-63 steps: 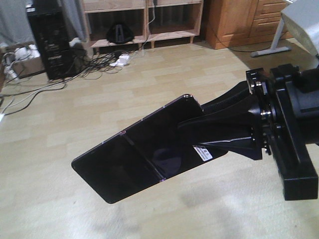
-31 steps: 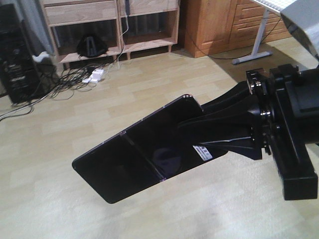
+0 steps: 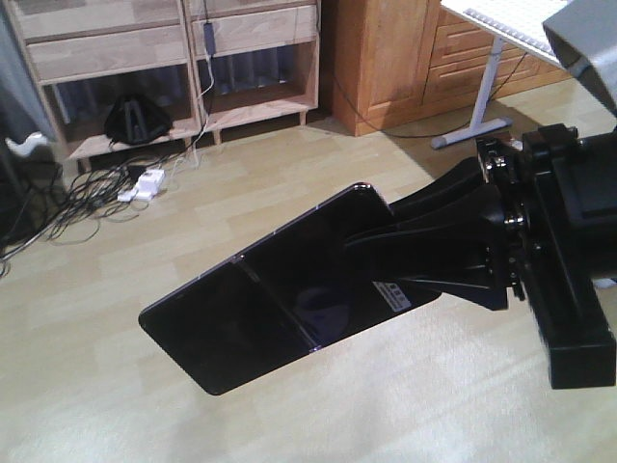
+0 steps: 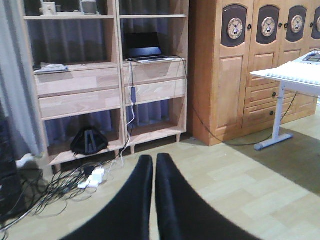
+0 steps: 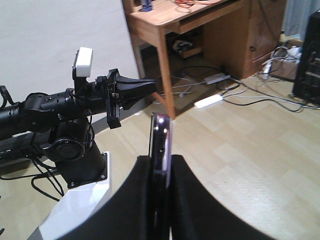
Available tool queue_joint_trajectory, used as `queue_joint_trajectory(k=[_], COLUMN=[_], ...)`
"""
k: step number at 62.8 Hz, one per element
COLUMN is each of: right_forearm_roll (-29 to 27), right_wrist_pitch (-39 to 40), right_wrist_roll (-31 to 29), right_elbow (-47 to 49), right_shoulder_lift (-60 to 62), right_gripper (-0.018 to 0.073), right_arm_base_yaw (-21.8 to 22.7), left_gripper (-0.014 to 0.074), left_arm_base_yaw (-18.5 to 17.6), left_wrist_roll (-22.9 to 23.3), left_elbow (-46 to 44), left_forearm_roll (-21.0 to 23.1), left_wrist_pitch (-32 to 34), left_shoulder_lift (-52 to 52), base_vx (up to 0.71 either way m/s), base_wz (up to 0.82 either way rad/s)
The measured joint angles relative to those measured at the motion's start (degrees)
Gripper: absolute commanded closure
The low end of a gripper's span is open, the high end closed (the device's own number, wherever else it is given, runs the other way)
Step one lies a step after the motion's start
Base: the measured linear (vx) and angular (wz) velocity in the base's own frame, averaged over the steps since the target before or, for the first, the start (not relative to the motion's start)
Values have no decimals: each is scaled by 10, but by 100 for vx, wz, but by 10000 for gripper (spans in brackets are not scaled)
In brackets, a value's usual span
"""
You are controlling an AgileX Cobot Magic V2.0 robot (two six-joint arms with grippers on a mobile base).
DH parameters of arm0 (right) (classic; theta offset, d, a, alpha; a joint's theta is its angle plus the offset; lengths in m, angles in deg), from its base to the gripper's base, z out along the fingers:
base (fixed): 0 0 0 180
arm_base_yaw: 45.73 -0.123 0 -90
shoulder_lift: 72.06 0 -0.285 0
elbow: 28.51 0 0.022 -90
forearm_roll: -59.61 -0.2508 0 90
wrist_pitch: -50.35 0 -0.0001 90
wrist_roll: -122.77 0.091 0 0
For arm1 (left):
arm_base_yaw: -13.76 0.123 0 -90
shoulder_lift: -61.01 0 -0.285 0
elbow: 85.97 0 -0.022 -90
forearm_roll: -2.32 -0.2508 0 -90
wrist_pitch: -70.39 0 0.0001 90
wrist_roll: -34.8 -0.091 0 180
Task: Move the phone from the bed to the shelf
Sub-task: 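Hold the phone while the base drives up to the wooden shelf unit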
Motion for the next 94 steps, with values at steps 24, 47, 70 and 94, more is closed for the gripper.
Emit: queue_joint_trajectory(k=[24,47,70,94], right_forearm_roll=[0,0,0,0], right_wrist_pitch=[0,0,0,0], right_wrist_roll=[0,0,0,0], right_elbow=[0,0,0,0], right_shoulder_lift=[1,1,1,1], right_gripper=[562,562,562,562], right_arm_base_yaw=[0,0,0,0], left_gripper=[595,595,595,595], left_arm_base_yaw=[0,0,0,0], left_wrist_roll=[0,0,0,0], left_elbow=[0,0,0,0], left_forearm_roll=[0,0,0,0], left_wrist_pitch=[0,0,0,0], left_shoulder_lift=[0,0,0,0], base_vx=[50,51,51,50], base_wz=[-12,-12,-3,4])
